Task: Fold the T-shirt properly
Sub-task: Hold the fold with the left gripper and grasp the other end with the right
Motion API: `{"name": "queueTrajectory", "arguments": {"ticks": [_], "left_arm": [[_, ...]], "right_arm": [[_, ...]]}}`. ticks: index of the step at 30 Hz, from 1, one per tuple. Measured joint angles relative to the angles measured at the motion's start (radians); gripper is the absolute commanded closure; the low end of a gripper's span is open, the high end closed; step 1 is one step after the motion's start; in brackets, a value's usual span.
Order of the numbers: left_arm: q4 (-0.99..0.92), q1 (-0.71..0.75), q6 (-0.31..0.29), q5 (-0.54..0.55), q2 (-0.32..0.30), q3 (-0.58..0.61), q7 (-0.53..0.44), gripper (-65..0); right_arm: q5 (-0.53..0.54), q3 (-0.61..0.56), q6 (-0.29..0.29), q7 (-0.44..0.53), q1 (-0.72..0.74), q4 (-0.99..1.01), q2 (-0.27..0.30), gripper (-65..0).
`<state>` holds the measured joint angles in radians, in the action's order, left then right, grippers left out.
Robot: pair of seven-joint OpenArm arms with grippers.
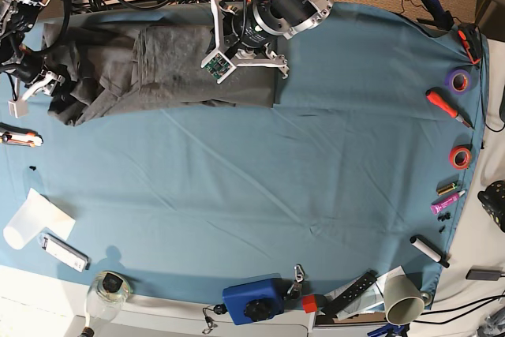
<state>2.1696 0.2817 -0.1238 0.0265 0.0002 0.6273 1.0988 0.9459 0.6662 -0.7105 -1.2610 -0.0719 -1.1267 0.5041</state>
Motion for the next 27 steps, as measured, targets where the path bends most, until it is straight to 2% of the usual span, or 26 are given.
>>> {"name": "queueTrajectory", "arguments": {"ticks": [5,10,13,16,18,23,25,27], "left_arm": [[0.000,0.000,0.000,0.000,0.000,0.000,0.000,0.0],[0.000,0.000,0.000,0.000,0.000,0.000,0.000,0.0],[0.000,0.000,0.000,0.000,0.000,0.000,0.000,0.0],[0.000,0.000,0.000,0.000,0.000,0.000,0.001,0.0],[0.000,0.000,0.000,0.000,0.000,0.000,0.001,0.0],[0.000,0.000,0.000,0.000,0.000,0.000,0.019,0.0],[0.000,0.000,0.000,0.000,0.000,0.000,0.031,0.0],[0.000,0.001,0.000,0.000,0.000,0.000,0.035,0.0]], "right_arm": [[-0.001,0.000,0.005,-0.041,-0.003,0.001,0.003,0.0],[-0.014,-0.018,-0.001,-0.010,-0.006,0.009,0.040,0.0],[-0.122,-0.019,-0.003,0.042,0.005,0.014,0.079,0.0],[-0.259,-0.021,0.021,0.054,0.038,0.021,0.129,0.0],[-0.283,-0.021,0.032,0.058,0.060,0.024,0.154,0.0],[-0.269,-0.021,0.041,0.050,0.117,0.021,0.199,0.0],[-0.248,-0.021,0.050,-0.031,0.113,0.021,0.197,0.0],[-0.176,-0.021,0.032,-0.109,0.101,0.022,0.185,0.0]]}}
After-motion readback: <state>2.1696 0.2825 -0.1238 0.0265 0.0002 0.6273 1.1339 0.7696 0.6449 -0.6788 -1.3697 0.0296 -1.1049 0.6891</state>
